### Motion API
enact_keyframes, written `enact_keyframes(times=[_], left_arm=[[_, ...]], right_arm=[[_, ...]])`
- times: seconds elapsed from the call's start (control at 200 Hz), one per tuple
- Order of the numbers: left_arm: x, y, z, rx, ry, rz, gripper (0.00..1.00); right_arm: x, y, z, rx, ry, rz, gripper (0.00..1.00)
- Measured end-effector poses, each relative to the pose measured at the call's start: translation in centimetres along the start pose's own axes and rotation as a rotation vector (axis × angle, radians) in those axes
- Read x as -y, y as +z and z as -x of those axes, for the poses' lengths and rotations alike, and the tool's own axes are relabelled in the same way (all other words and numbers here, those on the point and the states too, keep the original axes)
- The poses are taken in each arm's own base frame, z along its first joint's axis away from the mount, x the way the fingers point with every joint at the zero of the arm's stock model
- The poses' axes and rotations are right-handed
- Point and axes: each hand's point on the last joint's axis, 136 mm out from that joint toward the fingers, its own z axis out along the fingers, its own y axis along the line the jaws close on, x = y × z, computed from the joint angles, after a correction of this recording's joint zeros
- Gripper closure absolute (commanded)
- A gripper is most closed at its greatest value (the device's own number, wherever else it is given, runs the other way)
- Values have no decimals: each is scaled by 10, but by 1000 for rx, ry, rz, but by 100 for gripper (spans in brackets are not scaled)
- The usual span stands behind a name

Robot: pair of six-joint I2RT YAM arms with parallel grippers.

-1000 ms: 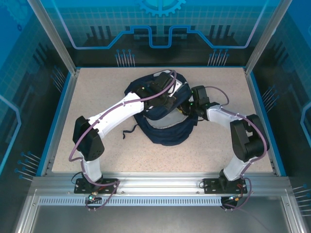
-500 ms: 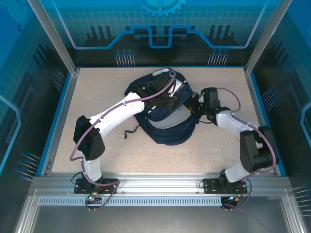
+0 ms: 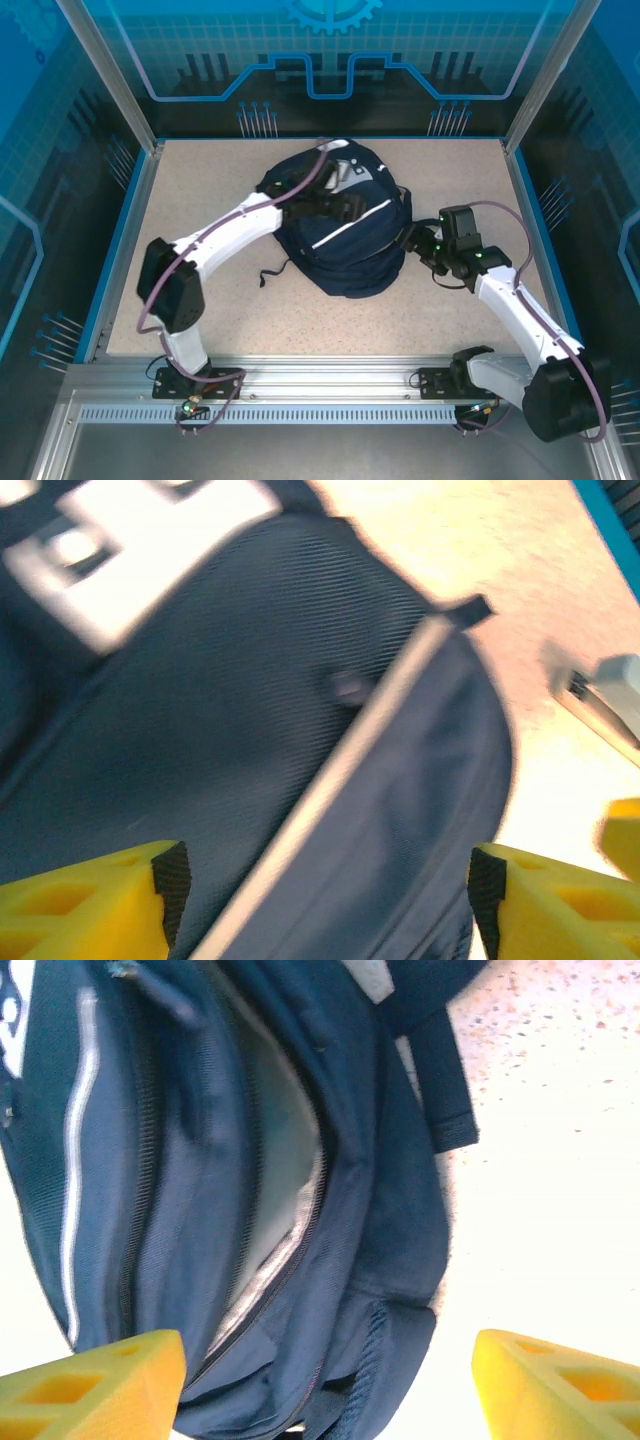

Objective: Pack the student bag

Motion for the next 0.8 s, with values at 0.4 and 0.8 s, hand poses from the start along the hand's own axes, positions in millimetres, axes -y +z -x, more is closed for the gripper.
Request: enact_keyframes(times=[0.4, 0.8], left_arm=[[-144, 1, -72, -17, -667, 57, 35], [-155, 36, -63, 37, -813, -84, 58]], right_arm=[[-68, 19, -43, -121, -267, 22, 12], [-86, 28, -63, -171, -324, 33, 12]])
